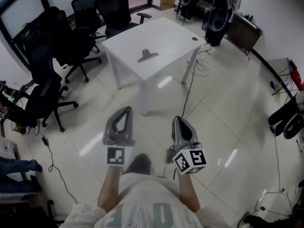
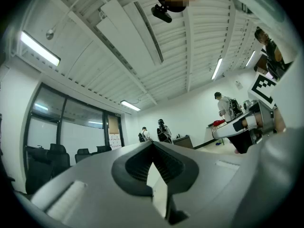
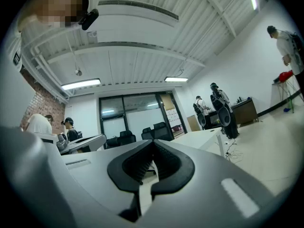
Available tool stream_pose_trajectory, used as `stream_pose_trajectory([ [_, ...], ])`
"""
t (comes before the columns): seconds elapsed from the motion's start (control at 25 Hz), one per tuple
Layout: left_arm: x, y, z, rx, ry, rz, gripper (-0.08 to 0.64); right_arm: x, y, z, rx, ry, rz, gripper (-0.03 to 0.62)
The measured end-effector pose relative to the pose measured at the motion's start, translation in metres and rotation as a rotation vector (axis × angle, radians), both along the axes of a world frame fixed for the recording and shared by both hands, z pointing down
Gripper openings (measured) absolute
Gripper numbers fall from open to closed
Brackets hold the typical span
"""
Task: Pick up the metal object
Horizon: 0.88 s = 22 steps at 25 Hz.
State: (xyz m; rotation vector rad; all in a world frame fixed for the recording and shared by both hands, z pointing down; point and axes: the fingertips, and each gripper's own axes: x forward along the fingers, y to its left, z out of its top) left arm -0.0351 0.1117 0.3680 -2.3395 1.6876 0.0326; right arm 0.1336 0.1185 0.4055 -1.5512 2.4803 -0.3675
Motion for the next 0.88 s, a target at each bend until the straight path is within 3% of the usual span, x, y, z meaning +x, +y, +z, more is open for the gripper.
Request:
stream_pose_trajectory([
  [0.12, -0.005, -0.017, 0.007, -0.012, 0.046, -0.008, 0.002, -0.006, -0.017, 0.009, -0.016, 0.011, -0.014, 0.012],
  [0.4, -0.011, -0.082, 0.026, -0.022, 0.041, 0.009, 0.002, -0.009, -0.077, 0.024, -0.020, 0.028, 0.000, 0.012],
  [0.68, -0.034, -0.189, 0.026, -0.030, 0.055, 0.025, 0.002, -0.028, -0.174, 0.028, -0.045, 0.036, 0.029, 0.012],
  [0.88, -0.061, -0.278, 0.022, -0.040, 0.057, 0.023, 0.002, -0.067, -0.263, 0.027, -0.053, 0.054, 0.001, 0.012],
])
